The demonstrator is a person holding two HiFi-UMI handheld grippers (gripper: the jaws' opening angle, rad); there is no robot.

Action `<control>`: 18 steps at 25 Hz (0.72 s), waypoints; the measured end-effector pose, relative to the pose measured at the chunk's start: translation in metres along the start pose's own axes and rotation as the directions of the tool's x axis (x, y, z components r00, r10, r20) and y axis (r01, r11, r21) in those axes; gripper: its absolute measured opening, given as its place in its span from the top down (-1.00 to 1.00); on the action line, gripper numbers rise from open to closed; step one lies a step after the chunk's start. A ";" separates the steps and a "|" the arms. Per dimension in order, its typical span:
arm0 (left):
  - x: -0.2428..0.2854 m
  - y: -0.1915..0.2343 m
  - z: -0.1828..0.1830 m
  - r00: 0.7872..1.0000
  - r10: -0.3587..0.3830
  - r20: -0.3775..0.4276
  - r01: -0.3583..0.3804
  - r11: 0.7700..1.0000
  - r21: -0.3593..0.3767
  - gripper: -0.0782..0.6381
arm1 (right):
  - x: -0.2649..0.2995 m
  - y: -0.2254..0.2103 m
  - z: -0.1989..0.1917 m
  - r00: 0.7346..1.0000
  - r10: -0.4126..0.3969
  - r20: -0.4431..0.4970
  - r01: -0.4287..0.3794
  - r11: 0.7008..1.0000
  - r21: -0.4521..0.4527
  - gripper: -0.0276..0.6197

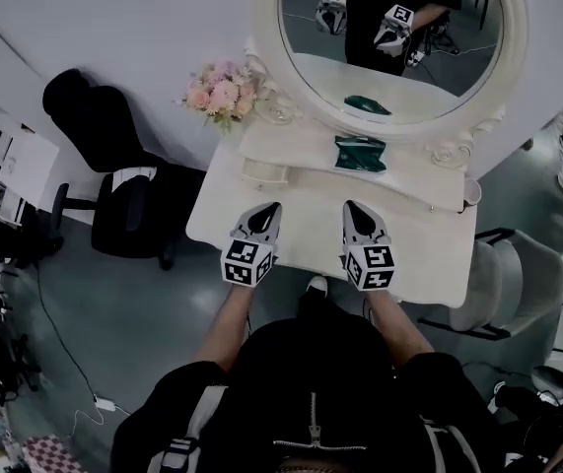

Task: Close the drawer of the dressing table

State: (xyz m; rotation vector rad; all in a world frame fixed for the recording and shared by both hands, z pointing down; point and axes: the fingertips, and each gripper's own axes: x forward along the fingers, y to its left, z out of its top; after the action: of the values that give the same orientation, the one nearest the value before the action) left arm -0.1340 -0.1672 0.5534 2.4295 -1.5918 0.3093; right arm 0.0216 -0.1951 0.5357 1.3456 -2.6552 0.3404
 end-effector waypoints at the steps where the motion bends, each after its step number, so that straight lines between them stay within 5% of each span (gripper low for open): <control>1: 0.010 0.004 0.004 1.000 -0.001 0.001 0.001 1.000 -0.001 0.77 | 0.008 -0.006 0.004 1.000 -0.004 0.004 0.004 1.000 0.000 0.91; 18: 0.125 0.004 0.037 0.988 -0.154 -0.005 0.154 0.988 0.026 0.77 | 0.041 -0.095 0.023 0.987 -0.161 -0.004 0.161 0.986 0.029 0.91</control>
State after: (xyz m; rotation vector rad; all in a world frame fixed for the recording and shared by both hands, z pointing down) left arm -0.0869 -0.2884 0.5547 2.5519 -1.3965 0.3075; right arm 0.0734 -0.2870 0.5356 1.5557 -2.5272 0.3606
